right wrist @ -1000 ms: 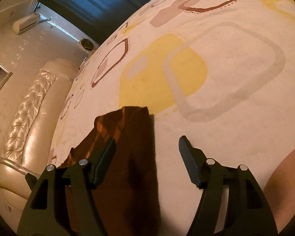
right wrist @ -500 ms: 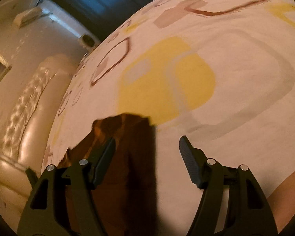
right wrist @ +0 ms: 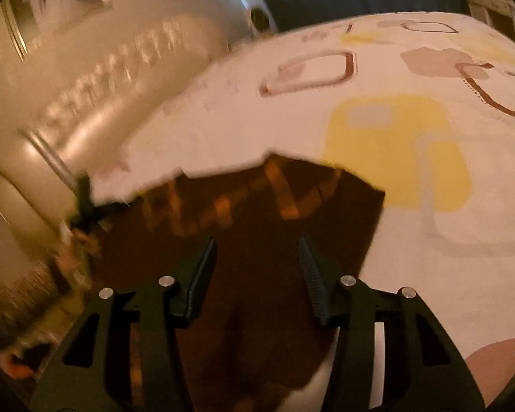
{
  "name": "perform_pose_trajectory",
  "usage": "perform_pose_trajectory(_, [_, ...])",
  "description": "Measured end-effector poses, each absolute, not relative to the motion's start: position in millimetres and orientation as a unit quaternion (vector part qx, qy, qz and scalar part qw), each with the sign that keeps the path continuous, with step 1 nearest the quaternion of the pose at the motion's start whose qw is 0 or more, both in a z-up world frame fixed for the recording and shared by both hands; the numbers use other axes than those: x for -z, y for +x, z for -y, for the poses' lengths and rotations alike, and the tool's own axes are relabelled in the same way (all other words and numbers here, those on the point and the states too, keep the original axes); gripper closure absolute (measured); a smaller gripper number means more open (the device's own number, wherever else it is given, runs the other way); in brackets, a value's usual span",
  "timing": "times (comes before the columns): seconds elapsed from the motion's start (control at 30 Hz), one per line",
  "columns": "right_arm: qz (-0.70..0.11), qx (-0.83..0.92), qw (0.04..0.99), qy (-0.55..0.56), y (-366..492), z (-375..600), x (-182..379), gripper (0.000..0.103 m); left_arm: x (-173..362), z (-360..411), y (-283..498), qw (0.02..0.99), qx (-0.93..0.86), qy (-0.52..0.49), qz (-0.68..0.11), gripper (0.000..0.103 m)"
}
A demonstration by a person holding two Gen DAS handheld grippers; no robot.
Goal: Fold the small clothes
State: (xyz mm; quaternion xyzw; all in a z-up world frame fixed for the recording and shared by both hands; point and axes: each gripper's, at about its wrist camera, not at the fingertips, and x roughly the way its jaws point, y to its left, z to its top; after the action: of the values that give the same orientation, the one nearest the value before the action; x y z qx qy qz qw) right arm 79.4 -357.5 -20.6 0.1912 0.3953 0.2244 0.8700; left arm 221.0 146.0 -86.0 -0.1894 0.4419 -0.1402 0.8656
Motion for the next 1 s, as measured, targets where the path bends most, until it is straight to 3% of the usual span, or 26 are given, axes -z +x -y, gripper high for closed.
perform_pose_trajectory(0.23, [-0.497,-0.294,0.814,0.058,91,286,57,0.055,87,-146,220,0.865,0.140,-0.196,-0.441,0.096])
perform_pose_trajectory(0.3, [-0.498,-0.307,0.809,0.054,91,278,63,0.078,86,-145,221,0.864,0.139,-0.195,-0.442,0.096])
perform_pose_trajectory(0.33, [-0.501,-0.317,0.804,0.049,91,273,64,0.099,86,-145,221,0.864,0.139,-0.195,-0.442,0.096])
perform_pose_trajectory(0.47, [-0.476,-0.315,0.821,0.032,84,272,54,0.100,84,-148,220,0.870,0.126,-0.202,-0.431,0.096])
perform_pose_trajectory(0.6, [-0.445,-0.258,0.854,0.077,86,306,55,0.100,90,-165,224,0.871,0.087,-0.238,-0.422,0.103])
perform_pose_trajectory(0.8, [-0.463,-0.252,0.842,0.112,90,317,76,0.095,91,-174,222,0.857,0.122,-0.254,-0.432,0.103])
perform_pose_trajectory(0.93, [-0.453,-0.237,0.846,0.151,83,328,68,0.062,85,-173,195,0.845,0.170,-0.245,-0.444,0.103])
perform_pose_trajectory(1.0, [-0.441,-0.227,0.854,0.159,74,334,62,0.055,80,-170,173,0.849,0.189,-0.226,-0.440,0.102])
